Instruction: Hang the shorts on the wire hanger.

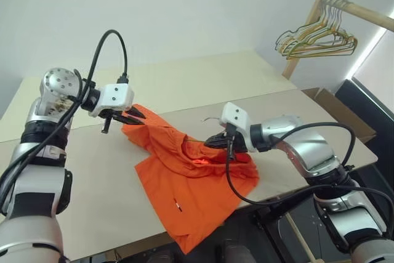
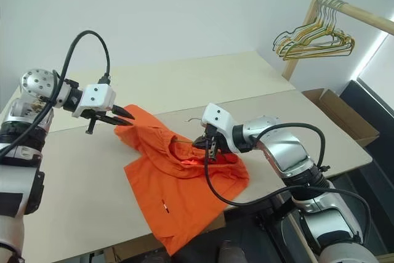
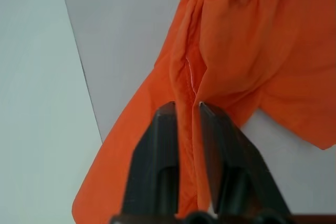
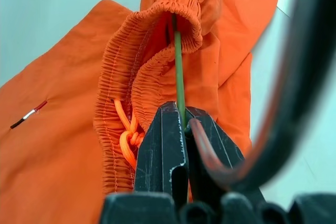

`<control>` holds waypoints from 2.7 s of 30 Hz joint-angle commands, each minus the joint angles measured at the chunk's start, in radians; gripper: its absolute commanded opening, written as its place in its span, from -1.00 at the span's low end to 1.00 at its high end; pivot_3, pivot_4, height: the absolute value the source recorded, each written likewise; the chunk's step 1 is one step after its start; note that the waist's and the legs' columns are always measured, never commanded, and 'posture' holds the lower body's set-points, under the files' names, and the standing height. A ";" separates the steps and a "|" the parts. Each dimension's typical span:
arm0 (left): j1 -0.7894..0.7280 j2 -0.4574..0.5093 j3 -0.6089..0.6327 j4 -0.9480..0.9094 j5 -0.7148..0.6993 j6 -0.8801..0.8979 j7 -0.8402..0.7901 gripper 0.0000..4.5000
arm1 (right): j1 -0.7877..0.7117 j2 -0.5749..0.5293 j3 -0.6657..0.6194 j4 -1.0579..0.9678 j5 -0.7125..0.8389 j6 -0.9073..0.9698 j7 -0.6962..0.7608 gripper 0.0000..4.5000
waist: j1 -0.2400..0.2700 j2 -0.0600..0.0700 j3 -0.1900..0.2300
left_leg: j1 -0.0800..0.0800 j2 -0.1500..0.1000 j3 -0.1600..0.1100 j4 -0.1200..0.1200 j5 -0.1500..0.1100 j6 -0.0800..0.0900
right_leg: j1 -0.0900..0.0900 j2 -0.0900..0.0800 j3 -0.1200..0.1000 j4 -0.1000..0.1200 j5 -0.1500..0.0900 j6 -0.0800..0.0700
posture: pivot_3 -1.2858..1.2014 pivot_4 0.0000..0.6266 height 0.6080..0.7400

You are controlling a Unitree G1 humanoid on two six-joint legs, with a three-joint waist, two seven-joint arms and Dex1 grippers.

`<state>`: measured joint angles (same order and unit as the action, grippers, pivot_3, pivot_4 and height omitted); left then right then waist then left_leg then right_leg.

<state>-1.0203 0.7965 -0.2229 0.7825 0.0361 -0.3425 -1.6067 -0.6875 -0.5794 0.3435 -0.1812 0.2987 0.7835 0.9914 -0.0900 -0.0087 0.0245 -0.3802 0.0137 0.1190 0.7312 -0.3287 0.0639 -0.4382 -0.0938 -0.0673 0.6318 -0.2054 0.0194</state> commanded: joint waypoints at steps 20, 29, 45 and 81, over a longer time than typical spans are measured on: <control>-0.038 -0.068 -0.101 0.104 0.148 -0.173 0.120 -0.91 | -0.022 -0.013 -0.039 -0.034 0.009 -0.012 0.006 -1.00 | -0.005 0.000 0.000 | 0.000 -0.001 0.000 0.000 0.000 0.000 | 0.000 0.000 0.000 0.000 0.000 0.000 | -0.02 -1.00 1.00; -0.055 -0.061 -0.085 0.112 0.139 -0.168 0.111 -0.99 | -0.025 -0.015 -0.031 -0.026 0.000 -0.015 0.008 -1.00 | -0.005 0.000 0.000 | 0.000 0.000 0.000 0.000 0.000 0.000 | 0.000 0.000 0.000 0.000 0.000 0.000 | -0.01 -1.00 1.00; -0.094 -0.024 -0.017 0.099 0.054 -0.078 0.040 -0.99 | 0.008 -0.025 0.012 -0.014 -0.066 -0.014 -0.023 -1.00 | -0.004 0.000 0.000 | 0.000 0.000 0.000 0.000 0.000 0.000 | 0.000 0.000 0.000 0.000 0.000 0.000 | 0.00 -1.00 1.00; 0.090 -0.002 -0.007 -0.076 0.043 -0.024 0.124 -0.99 | -0.204 -0.185 -0.043 0.013 0.059 0.022 0.229 -1.00 | 0.019 0.000 0.000 | 0.000 0.001 0.000 0.000 0.000 0.000 | 0.000 0.000 0.000 0.000 0.000 0.000 | -0.03 -1.00 1.00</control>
<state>-0.9066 0.7990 -0.2396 0.7239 0.0806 -0.3671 -1.5028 -0.8583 -0.7505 0.3055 -0.1684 0.3575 0.8110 1.1975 -0.0712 -0.0088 0.0244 -0.3801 0.0141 0.1190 0.7313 -0.3289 0.0644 -0.4383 -0.0943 -0.0670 0.6318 -0.2053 0.0194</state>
